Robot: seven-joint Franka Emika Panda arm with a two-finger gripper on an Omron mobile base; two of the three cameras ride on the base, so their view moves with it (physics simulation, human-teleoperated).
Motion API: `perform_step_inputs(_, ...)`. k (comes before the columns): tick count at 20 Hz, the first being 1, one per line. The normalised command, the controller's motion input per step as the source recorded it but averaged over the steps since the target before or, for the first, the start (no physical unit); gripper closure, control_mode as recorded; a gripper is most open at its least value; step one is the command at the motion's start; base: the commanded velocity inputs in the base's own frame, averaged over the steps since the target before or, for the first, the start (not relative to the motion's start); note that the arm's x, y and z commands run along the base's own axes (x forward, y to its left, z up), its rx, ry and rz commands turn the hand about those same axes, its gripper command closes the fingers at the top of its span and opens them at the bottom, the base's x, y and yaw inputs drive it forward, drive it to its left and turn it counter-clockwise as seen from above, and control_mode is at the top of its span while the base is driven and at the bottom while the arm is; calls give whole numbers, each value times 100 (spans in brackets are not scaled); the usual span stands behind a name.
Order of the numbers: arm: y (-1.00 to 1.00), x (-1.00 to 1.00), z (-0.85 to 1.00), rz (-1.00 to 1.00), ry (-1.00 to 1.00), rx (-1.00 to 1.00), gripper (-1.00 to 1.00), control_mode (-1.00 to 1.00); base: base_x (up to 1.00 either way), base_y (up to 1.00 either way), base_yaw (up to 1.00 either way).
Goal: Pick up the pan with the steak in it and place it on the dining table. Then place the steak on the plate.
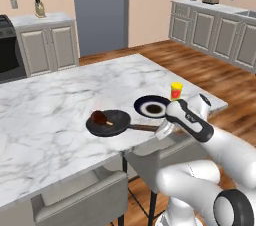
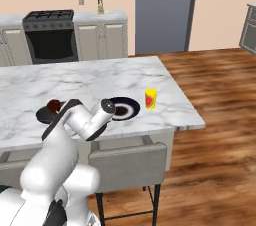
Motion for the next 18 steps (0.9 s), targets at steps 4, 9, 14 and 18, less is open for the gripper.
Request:
perform_step_inputs(4, 0, 20, -41, 0, 1, 1, 100, -100, 0, 0, 0)
perform_step_inputs(9, 0, 21, -44, -1, 0, 1, 100, -100, 0, 0, 0)
perform_step_inputs(14, 0, 26, -31, -1, 0, 1, 100, -100, 0, 0, 0)
perform_step_inputs(18, 0, 24, -18, 0, 0, 0, 100, -100, 0, 0, 0)
